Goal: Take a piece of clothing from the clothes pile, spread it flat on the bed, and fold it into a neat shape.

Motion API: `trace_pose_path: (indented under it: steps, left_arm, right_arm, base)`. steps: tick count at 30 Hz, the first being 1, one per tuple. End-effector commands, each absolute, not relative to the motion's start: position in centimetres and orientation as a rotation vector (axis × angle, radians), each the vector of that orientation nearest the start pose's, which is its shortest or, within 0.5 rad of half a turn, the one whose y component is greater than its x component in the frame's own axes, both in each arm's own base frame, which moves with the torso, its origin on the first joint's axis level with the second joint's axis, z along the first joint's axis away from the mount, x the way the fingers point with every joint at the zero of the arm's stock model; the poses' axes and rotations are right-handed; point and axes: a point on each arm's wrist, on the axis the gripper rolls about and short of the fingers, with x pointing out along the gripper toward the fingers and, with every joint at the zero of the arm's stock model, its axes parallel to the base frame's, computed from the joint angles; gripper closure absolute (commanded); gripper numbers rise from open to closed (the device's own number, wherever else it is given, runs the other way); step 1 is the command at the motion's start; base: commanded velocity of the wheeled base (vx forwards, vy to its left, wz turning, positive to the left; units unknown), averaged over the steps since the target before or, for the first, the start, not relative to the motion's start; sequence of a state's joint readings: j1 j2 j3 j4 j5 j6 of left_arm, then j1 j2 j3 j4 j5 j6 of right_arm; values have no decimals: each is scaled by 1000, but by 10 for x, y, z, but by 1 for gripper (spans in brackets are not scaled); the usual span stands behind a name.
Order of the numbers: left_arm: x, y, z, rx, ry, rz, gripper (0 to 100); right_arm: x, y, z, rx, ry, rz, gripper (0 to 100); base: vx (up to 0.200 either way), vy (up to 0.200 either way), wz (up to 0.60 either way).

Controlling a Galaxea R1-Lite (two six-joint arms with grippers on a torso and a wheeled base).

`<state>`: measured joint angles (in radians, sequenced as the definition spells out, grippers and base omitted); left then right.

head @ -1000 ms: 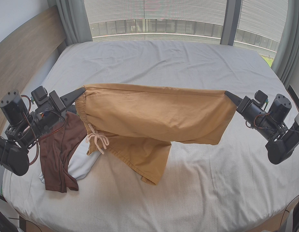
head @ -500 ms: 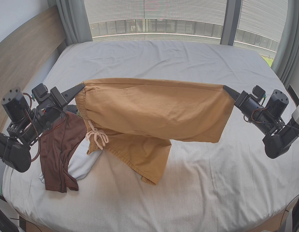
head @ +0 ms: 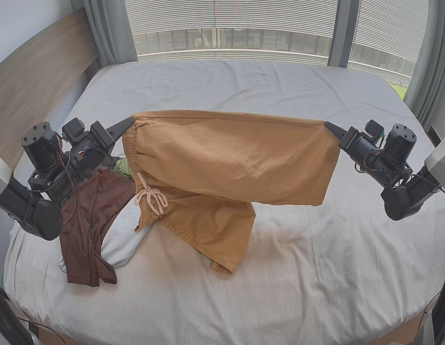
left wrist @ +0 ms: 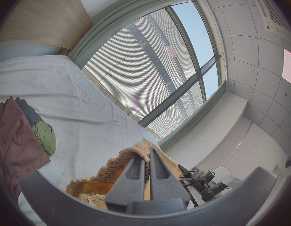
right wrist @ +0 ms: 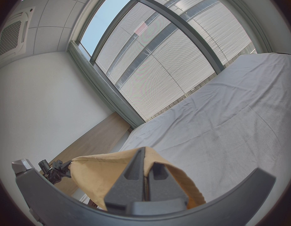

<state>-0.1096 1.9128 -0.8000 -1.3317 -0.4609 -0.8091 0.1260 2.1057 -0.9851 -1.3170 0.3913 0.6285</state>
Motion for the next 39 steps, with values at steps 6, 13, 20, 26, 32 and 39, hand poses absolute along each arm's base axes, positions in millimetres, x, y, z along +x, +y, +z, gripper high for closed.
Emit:
trace_pose_path:
  steps: [6, 13, 20, 26, 32, 39]
  left_arm:
    - [373, -52, 161, -752, 41, -610, 100]
    - [394, -57, 148, -753, 44, -610, 100]
    - [415, -62, 133, -758, 37, -595, 100]
    - [432, -68, 123, -758, 28, -597, 100]
    - [447, -70, 114, -758, 12, -592, 100]
    - [465, -71, 111, -761, -15, -576, 100]
  right_arm:
    - [428, 52, 133, 591, -2, 523, 100]
    - [446, 53, 122, 593, 3, 519, 100]
    - [460, 55, 116, 594, 10, 518, 100]
    - [474, 57, 106, 593, 5, 520, 100]
    - [487, 57, 99, 593, 8, 517, 100]
    - [503, 59, 95, 588, -23, 527, 100]
  base:
    - [0, 0, 0]
    - [0, 0, 0]
    - [0, 0, 0]
    - [0, 0, 0]
    - [0, 0, 0]
    - [0, 0, 0]
